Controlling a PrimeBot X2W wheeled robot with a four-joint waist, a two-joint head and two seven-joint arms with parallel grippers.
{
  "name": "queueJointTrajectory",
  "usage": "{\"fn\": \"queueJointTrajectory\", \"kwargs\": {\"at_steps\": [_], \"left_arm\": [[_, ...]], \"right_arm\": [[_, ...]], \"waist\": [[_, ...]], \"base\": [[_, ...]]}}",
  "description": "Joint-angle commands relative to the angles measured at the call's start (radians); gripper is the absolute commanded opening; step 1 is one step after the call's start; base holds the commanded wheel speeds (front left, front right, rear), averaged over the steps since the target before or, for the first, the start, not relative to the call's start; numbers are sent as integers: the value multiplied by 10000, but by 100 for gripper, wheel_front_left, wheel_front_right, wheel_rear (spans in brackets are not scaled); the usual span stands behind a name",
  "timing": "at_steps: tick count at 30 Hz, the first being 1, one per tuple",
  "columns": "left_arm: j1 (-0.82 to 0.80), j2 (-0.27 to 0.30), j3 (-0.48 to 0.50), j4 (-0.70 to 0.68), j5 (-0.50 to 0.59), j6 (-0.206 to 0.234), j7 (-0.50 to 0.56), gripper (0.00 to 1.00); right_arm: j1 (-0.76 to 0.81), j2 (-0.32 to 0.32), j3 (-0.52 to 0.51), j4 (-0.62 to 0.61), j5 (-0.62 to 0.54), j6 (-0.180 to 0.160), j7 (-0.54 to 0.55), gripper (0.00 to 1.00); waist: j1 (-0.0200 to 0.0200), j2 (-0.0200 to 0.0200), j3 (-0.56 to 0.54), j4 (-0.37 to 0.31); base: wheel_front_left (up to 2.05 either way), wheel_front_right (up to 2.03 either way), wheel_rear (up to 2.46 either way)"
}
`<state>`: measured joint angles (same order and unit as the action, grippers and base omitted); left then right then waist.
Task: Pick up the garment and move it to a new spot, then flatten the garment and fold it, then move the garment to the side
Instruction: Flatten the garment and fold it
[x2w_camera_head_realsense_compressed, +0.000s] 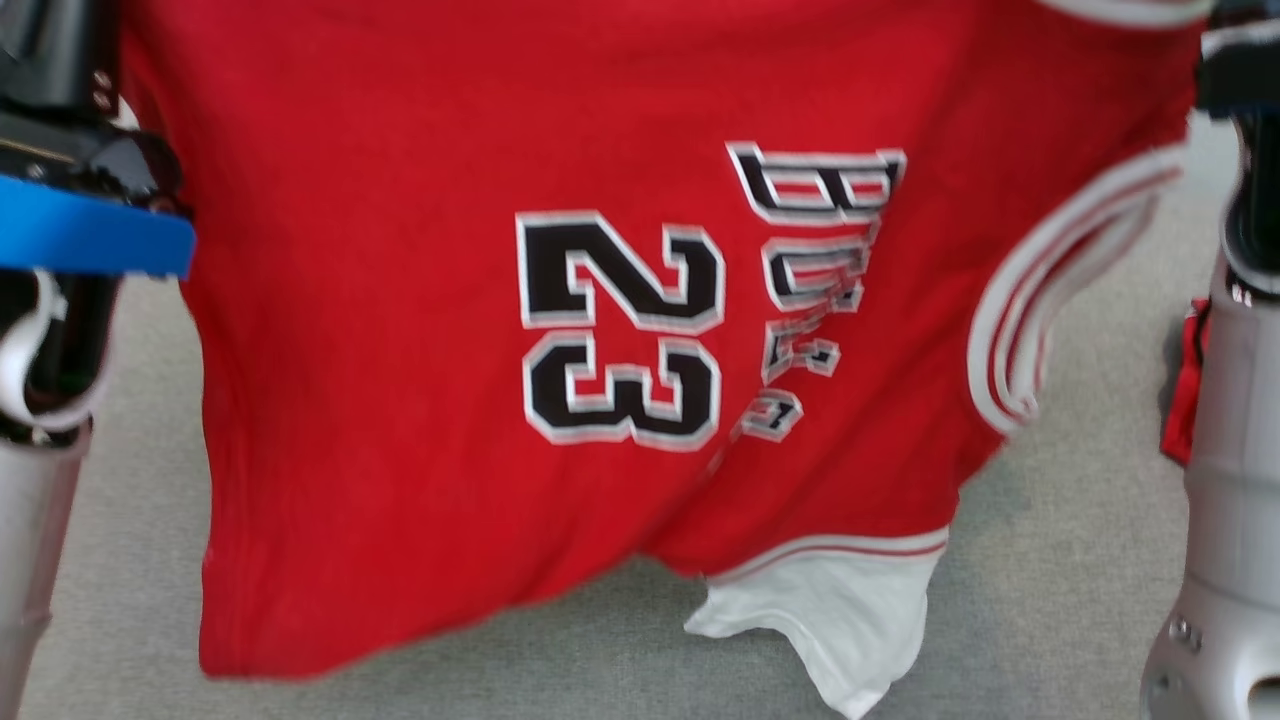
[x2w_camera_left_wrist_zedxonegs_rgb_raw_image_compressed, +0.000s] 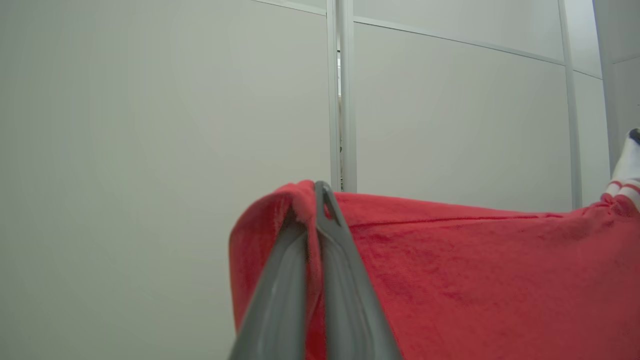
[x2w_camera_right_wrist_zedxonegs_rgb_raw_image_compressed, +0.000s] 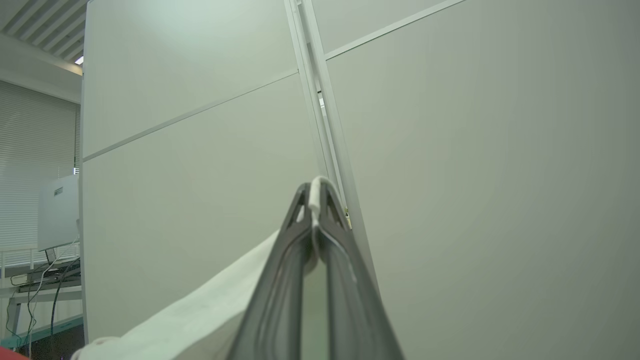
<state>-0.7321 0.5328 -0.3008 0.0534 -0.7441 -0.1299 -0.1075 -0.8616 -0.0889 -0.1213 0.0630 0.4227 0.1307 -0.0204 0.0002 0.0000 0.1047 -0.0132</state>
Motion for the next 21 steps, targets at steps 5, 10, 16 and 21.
{"fn": "queueJointTrajectory", "kwargs": {"at_steps": [5,10,16,21], "left_arm": [[-1640,-316,-204,1857,392,-13,-531,0],[-3220,-689,-655,2992,631,-13,-1300,0],[-2641,-781,-1394,3687,160,-13,-1568,0],[-542,-1171,-948,3548,-176,-14,-1575,0]], "right_arm": [[-2386,-78,118,2257,-1277,2,-827,0],[-4251,24,-491,3651,-1867,1,-1946,0],[-3198,84,-298,3692,-1145,1,-2363,0],[34,130,-170,2535,103,1,-2436,0]], "waist": [[-2,0,1251,-51],[-2,0,1844,-156],[-2,0,1846,-475],[-2,0,1943,-716]], "base": [[0,0,0],[0,0,0],[0,0,0],[0,0,0]]}}
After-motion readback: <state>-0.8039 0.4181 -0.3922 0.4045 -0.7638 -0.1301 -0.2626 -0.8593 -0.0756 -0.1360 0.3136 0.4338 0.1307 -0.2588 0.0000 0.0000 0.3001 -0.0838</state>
